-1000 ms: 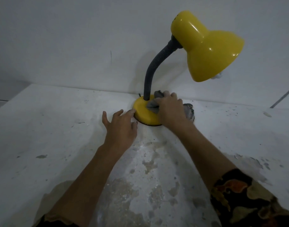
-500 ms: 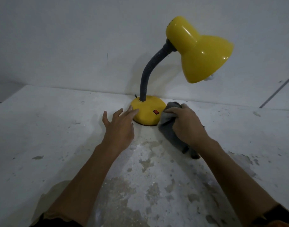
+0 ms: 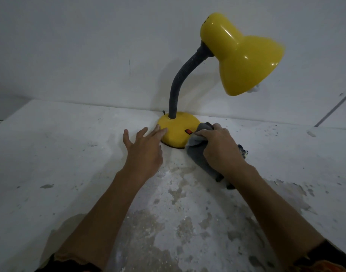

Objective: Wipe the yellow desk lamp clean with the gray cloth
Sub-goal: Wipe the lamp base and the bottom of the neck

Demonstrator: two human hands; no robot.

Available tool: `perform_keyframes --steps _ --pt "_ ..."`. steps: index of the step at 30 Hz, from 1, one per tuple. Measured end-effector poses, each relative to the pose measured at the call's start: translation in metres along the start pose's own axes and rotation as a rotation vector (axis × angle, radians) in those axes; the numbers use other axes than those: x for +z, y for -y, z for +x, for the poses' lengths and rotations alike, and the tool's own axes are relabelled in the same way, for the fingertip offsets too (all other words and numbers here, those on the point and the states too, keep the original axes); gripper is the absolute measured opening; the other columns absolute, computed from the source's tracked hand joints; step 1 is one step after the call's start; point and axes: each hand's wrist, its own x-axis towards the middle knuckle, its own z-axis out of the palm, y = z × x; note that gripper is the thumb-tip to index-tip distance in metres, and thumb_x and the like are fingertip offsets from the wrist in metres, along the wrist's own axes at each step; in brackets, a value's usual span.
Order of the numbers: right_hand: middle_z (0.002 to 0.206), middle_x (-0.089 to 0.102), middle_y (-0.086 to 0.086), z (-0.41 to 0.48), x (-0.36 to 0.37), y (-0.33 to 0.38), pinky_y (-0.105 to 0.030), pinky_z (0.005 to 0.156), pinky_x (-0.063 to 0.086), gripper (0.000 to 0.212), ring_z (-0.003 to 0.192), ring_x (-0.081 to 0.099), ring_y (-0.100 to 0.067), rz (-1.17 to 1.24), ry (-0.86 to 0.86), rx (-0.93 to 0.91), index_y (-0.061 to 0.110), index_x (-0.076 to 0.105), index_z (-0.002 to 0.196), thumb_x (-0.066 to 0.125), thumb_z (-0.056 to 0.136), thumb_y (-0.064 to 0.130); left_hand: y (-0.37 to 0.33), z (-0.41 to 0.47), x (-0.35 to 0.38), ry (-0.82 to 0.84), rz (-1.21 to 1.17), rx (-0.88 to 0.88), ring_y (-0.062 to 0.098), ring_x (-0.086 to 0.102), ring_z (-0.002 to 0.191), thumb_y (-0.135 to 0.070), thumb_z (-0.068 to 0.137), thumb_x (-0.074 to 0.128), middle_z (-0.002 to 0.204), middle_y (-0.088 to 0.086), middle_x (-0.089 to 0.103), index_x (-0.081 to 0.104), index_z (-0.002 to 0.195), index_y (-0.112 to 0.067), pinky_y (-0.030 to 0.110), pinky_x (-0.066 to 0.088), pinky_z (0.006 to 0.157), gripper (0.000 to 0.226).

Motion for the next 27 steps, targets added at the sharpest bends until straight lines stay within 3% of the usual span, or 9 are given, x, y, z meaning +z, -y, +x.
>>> perform_keyframes --steps 3,8,11,14,16,20,23,27 --pt "0.102 0.046 -0.01 0.009 -0.003 -0.006 -0.039 0.081 0.044 0.045 0.099 0.048 -0.03 0.109 -0.049 -0.017 0.022 0.067 0.115 0.052 0.079 0.0 -0.001 -0.001 0.001 -0.001 0.016 -0.001 0.018 0.019 0.147 -0.017 0.098 0.045 0.16 -0.011 0.025 0.03 0.146 -0.04 0.058 -0.01 0.114 0.055" --pt "0.11 0.047 -0.011 0.016 0.011 0.012 -0.038 0.085 0.044 0.049 0.101 0.043 -0.027 0.036 -0.044 -0.139 0.03 0.059 0.126 0.047 0.087 0.003 -0.002 -0.001 0.002 -0.001 0.041 0.0 0.018 0.019 0.147 -0.017 0.097 0.047 0.16 -0.012 0.024 0.028 0.147 -0.039 0.059 -0.009 0.114 0.058" --pt "0.106 0.046 -0.009 0.012 0.015 0.001 -0.037 0.081 0.043 0.053 0.101 0.045 -0.028 0.063 -0.01 -0.107 0.03 0.063 0.122 0.047 0.082 -0.001 0.0 -0.001 0.001 0.011 0.036 0.001 0.017 0.018 0.148 -0.017 0.098 0.046 0.16 -0.013 0.023 0.028 0.147 -0.04 0.058 -0.01 0.114 0.058" --pt "0.097 0.047 -0.006 0.005 -0.001 -0.019 -0.024 0.072 0.036 0.048 0.094 0.05 -0.028 0.162 -0.029 -0.012 0.024 0.07 0.111 0.044 0.08 -0.003 0.001 0.0 0.001 0.015 -0.02 -0.006 0.016 0.018 0.147 -0.018 0.097 0.046 0.159 -0.011 0.025 0.032 0.145 -0.04 0.057 -0.011 0.114 0.055" --pt "0.103 0.056 -0.011 -0.001 -0.011 -0.028 -0.02 0.077 0.038 0.048 0.098 0.054 -0.029 0.196 -0.115 0.043 0.023 0.07 0.111 0.043 0.083 -0.004 0.002 0.003 0.001 0.004 -0.082 -0.046 0.015 0.023 0.146 -0.021 0.096 0.048 0.157 -0.008 0.032 0.036 0.143 -0.039 0.056 -0.01 0.115 0.052" --pt "0.121 0.065 -0.011 -0.003 -0.01 -0.028 -0.021 0.087 0.04 0.047 0.107 0.06 -0.026 0.223 -0.188 0.107 0.026 0.066 0.12 0.044 0.087 0.001 0.005 0.006 -0.003 0.04 -0.158 -0.184 0.018 0.036 0.139 -0.021 0.098 0.046 0.143 -0.001 0.049 0.026 0.15 -0.031 0.054 -0.007 0.118 0.057" --pt "0.116 0.067 -0.017 -0.001 0.007 -0.014 -0.027 0.086 0.045 0.042 0.103 0.061 -0.03 0.24 -0.14 0.079 0.018 0.067 0.119 0.044 0.088 -0.001 0.004 0.005 -0.002 0.131 -0.132 -0.162 0.016 0.024 0.145 -0.02 0.1 0.039 0.153 -0.001 0.038 0.013 0.154 -0.028 0.053 -0.008 0.118 0.06" --pt "0.108 0.068 -0.014 0.003 0.011 -0.006 -0.036 0.088 0.048 0.046 0.1 0.062 -0.031 0.301 -0.19 0.139 0.023 0.066 0.12 0.044 0.087 0.0 0.001 0.004 0.0 0.117 -0.132 -0.122 0.013 0.021 0.147 -0.016 0.101 0.036 0.154 -0.001 0.036 0.018 0.154 -0.025 0.051 -0.008 0.118 0.057"
